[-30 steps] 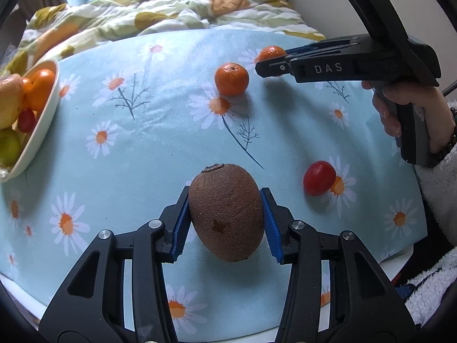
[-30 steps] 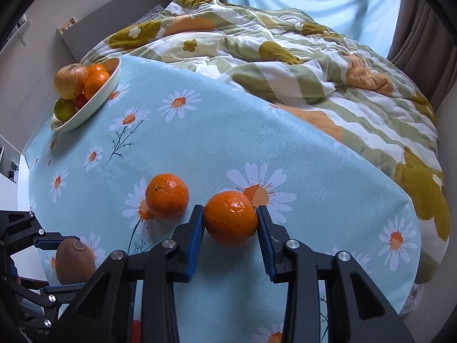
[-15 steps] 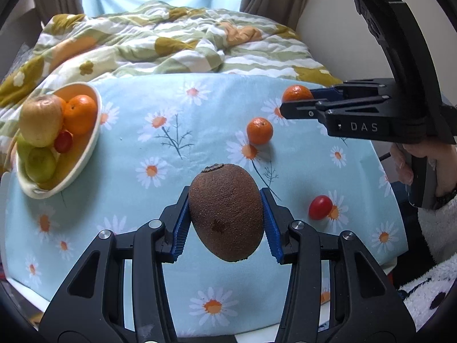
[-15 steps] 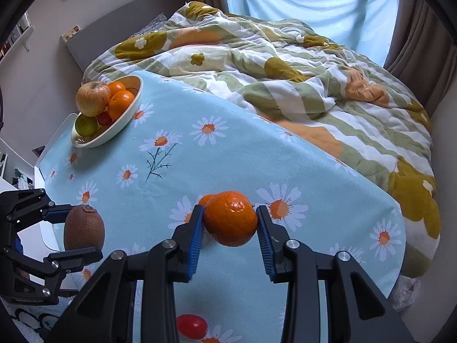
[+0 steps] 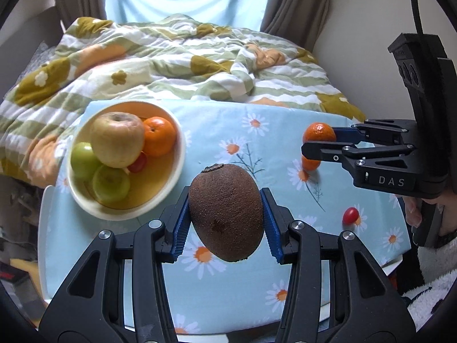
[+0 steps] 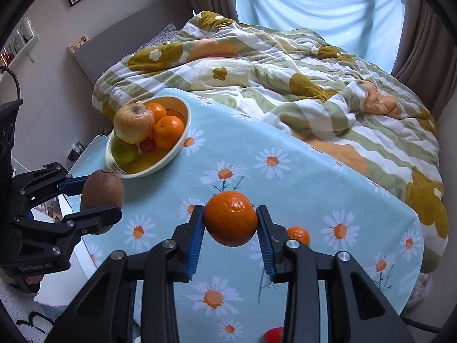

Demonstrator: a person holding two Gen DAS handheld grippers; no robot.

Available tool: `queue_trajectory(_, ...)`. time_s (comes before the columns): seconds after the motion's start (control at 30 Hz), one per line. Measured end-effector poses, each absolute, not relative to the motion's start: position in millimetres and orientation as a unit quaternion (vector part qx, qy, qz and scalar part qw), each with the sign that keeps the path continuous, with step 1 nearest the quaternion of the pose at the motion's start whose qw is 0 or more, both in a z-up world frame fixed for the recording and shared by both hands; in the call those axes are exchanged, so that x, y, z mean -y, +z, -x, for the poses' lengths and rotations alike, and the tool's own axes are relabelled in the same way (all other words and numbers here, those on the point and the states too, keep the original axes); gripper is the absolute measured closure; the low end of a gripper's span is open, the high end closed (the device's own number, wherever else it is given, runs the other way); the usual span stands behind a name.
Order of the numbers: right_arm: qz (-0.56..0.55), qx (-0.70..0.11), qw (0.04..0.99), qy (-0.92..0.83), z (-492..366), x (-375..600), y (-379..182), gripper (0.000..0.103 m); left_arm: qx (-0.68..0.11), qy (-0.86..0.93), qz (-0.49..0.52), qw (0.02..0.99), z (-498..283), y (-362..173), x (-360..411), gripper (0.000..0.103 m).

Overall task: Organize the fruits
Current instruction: 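Carry the kiwi into the bowl and open the left tool while the right tool carries its tangerine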

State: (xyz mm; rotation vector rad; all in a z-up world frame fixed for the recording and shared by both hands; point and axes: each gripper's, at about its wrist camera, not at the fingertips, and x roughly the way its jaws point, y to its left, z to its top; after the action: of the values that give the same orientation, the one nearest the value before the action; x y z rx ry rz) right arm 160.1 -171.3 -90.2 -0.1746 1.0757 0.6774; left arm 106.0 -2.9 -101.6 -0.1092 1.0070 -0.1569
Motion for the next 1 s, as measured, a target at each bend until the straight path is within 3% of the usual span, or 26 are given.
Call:
queue_trajectory(0.57,0.032,-0.516,0.810,0.275,-174.0,72.4,-90.0,0.070,-0.470,-0.081,0.035,0.878,-147.1,-79.1,-132.0,0.051)
queue_trajectory(1.0,-0.012,-0.542,0.819,0.187,-194.6,54.7,-109.1,0.069,-0.490,-0.129,0.010,0.862,-221.0,-109.0,-193.2,0.051)
